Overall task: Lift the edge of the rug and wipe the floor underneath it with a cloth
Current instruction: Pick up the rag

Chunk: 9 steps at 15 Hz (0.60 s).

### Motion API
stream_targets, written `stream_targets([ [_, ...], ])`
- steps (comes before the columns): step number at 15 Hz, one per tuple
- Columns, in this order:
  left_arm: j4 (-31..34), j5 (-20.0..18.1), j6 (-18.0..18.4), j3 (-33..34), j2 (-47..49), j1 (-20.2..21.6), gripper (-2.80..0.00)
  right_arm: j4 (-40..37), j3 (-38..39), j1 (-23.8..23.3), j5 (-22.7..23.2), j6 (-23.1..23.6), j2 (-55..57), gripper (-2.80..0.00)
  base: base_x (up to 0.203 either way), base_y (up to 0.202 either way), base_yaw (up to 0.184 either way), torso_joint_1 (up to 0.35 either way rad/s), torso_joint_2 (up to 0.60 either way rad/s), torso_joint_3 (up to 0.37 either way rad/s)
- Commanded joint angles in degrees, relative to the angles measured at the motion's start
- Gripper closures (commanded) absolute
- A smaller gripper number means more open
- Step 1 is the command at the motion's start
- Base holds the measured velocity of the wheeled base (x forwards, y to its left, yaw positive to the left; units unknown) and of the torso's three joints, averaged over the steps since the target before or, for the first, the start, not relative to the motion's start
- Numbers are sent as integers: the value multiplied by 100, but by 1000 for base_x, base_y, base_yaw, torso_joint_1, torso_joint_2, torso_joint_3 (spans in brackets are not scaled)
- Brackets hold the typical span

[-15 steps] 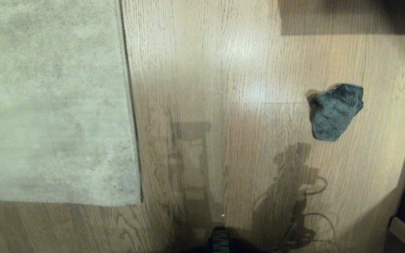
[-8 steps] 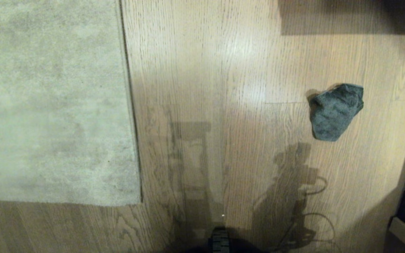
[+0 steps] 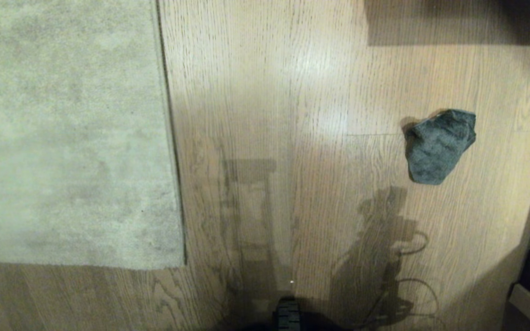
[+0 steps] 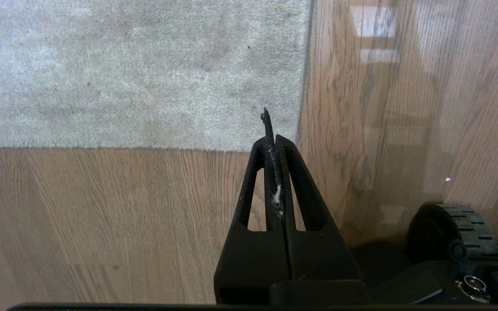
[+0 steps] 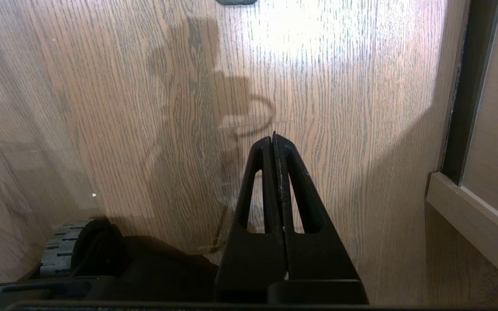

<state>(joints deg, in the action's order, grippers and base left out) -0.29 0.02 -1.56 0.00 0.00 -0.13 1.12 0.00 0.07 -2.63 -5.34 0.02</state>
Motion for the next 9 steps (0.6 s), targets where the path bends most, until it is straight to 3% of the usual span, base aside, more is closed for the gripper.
stream_targets([
  [1, -5, 6, -2, 0, 9, -2, 0, 2, 0, 1, 0, -2, -2, 0, 0, 0, 0, 0, 0, 0],
  [9, 0, 6, -2, 0, 9, 5, 0, 2, 0, 1, 0, -2, -2, 0, 0, 0, 0, 0, 0, 0],
])
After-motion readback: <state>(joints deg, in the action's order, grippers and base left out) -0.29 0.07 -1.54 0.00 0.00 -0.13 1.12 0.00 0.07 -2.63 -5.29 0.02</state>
